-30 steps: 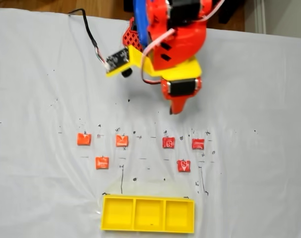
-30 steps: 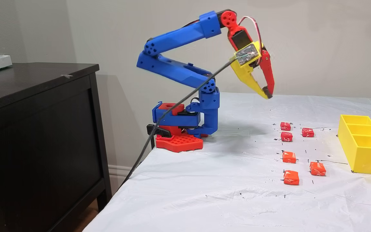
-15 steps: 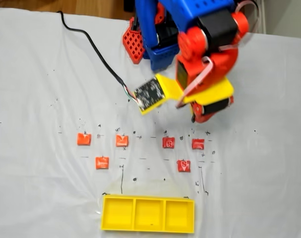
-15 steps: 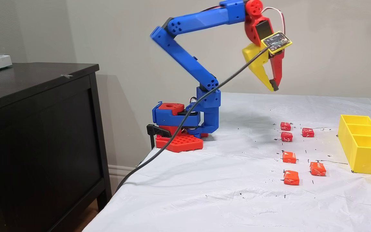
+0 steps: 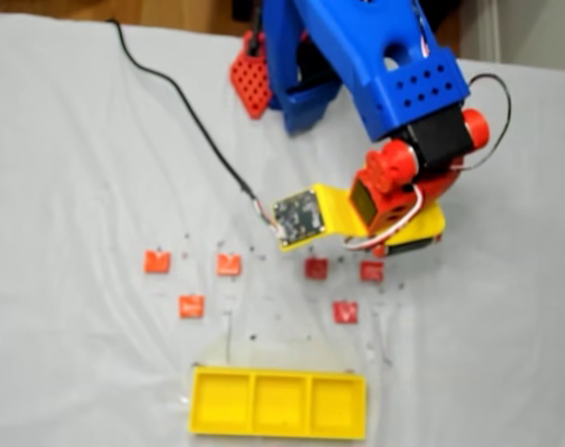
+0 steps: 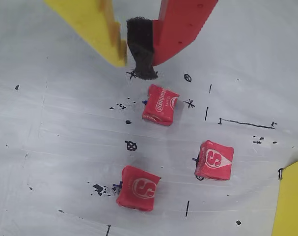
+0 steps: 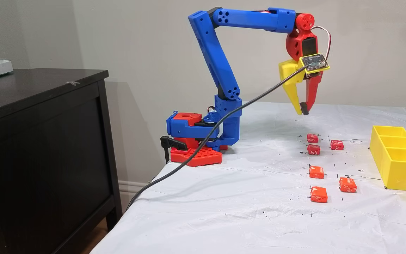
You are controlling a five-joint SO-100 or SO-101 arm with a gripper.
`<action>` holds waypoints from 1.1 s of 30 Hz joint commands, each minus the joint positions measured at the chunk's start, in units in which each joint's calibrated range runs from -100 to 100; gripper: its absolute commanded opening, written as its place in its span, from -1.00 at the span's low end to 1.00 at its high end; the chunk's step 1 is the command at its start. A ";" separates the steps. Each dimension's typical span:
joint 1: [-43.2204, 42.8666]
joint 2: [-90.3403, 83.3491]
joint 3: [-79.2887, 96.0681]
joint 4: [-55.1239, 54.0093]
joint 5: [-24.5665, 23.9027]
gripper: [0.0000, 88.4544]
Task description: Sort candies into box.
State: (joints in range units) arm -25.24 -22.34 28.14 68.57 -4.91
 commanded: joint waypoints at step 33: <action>-0.75 15.38 -5.34 -9.34 1.71 -0.31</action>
State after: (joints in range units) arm -26.73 -7.11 28.14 60.24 -3.54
